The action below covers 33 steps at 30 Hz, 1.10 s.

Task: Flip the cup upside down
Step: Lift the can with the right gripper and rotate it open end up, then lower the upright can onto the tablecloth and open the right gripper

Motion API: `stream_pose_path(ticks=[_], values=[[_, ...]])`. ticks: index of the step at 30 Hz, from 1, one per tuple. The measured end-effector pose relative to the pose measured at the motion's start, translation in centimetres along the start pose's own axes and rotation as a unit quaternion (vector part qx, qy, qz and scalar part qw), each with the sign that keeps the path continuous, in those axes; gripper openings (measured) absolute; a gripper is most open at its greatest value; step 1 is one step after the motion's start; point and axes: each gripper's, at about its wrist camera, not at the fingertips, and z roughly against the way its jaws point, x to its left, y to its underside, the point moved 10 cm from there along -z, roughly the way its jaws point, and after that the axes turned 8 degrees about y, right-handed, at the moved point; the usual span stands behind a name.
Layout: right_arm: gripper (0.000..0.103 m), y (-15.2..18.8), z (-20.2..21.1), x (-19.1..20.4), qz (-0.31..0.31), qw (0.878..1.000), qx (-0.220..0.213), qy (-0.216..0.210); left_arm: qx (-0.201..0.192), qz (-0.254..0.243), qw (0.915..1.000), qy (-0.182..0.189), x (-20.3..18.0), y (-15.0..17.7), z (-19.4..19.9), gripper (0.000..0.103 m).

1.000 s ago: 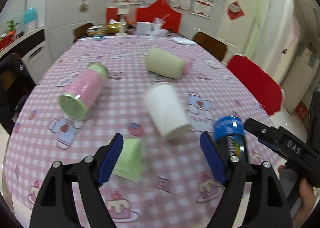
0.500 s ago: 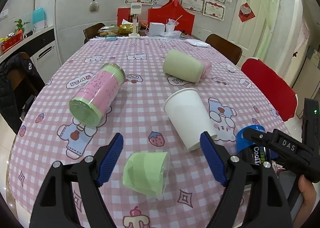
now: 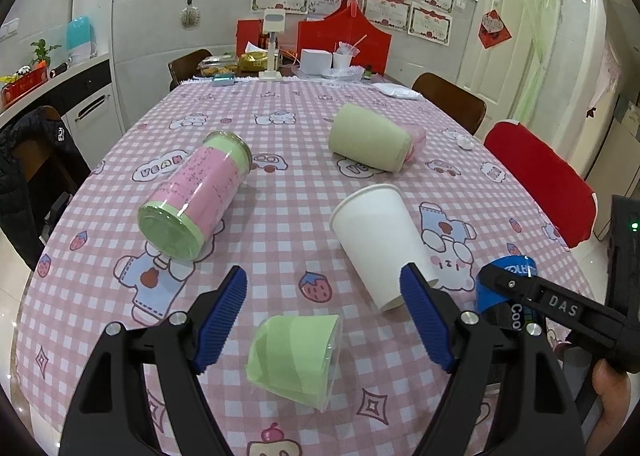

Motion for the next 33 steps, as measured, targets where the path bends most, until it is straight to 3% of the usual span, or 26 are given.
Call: stream_pose_path(ticks=[7, 17, 33], values=[[0.067, -1.2, 1.9, 2.4, 0.048, 0.998, -0.037, -0.015, 0.0, -0.002, 1.0, 0.001, -0.3, 0.0, 0.3, 0.078], [0.066, -2.5, 4.4, 4.6, 0.136, 0.982, -0.128, 0.035, -0.014, -0.001, 0.9999, -0.002, -0.3, -0.4, 1.1, 0.078], [0.065, -2.3, 4.0, 4.6, 0.182, 0.968, -0.151, 0.089, -0.011, 0.004, 0.9999, -0.011, 0.5, -0.2, 1.4, 0.078]])
